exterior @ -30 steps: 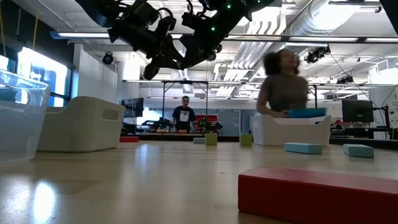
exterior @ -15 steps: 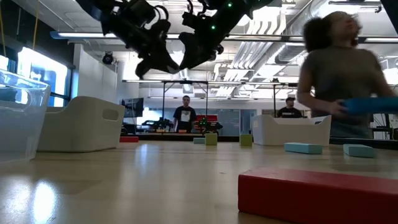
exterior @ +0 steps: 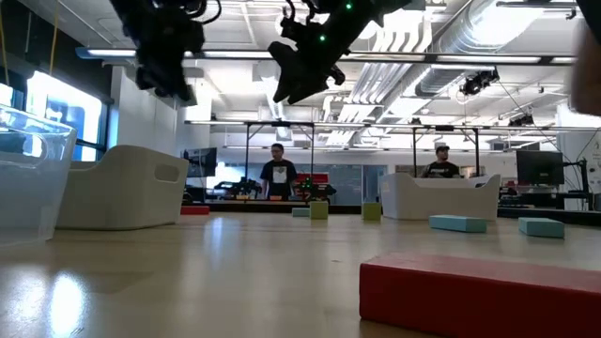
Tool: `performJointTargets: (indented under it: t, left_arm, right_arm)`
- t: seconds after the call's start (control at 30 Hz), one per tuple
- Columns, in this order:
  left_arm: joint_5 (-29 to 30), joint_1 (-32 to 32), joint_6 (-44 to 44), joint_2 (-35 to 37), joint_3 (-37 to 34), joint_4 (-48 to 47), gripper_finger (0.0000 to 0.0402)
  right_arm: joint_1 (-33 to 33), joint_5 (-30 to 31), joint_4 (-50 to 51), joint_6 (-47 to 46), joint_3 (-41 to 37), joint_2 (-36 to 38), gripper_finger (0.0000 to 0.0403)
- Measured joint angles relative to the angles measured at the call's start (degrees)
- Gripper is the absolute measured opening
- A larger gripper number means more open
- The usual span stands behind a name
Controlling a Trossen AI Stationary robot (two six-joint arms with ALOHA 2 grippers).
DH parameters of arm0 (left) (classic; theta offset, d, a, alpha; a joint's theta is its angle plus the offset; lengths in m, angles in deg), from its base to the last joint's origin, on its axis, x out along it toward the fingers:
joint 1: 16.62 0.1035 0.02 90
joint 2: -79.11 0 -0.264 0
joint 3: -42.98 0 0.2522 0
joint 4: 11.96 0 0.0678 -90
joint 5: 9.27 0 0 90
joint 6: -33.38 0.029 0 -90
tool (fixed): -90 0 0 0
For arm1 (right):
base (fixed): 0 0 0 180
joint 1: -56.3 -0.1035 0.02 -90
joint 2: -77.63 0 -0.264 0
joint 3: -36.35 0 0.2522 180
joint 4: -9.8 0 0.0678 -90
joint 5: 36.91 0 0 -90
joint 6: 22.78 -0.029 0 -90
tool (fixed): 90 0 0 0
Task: Sort & place blocks by color
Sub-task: Put the blue block into the gray bin, then put the green block into the transparent bin
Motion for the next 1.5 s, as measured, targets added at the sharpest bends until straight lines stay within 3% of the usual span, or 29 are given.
performJointTargets:
  t: [0.13, 0.33, 0.7, 0.87, 1.3, 1.5]
  left_arm:
    - [1.00, -2.15, 1.14, 0.43, -0.10, -8.00, 0.0047]
    - [0.60, -6.65, -0.43, 0.54, -6.43, -9.13, 0.0047]
    - [0.58, -12.18, -4.60, 0.48, -15.46, -5.33, 0.0068]
    - [0.58, -12.66, -6.62, 0.21, -15.89, -5.00, 0.0090]
    - [-3.22, -12.16, -8.53, 0.21, -15.88, -4.56, 0.0129]
    - [-3.05, -12.02, -8.56, 0.84, -13.10, -4.52, 0.0128]
  right_arm:
    - [1.71, -4.45, 0.04, -0.92, 0.00, 0.00, 0.0195]
    - [5.14, -11.71, 3.17, -5.98, 0.00, 0.00, 0.0195]
    - [7.09, -14.12, 8.67, -5.71, 0.00, 0.00, 0.0195]
    - [8.32, -18.05, 9.94, -5.57, 0.00, 0.00, 0.0195]
    - [11.41, -21.07, 15.24, -1.28, 0.00, 0.00, 0.0195]
    - [13.70, -27.71, 15.47, 2.45, 0.00, 0.00, 0.0195]
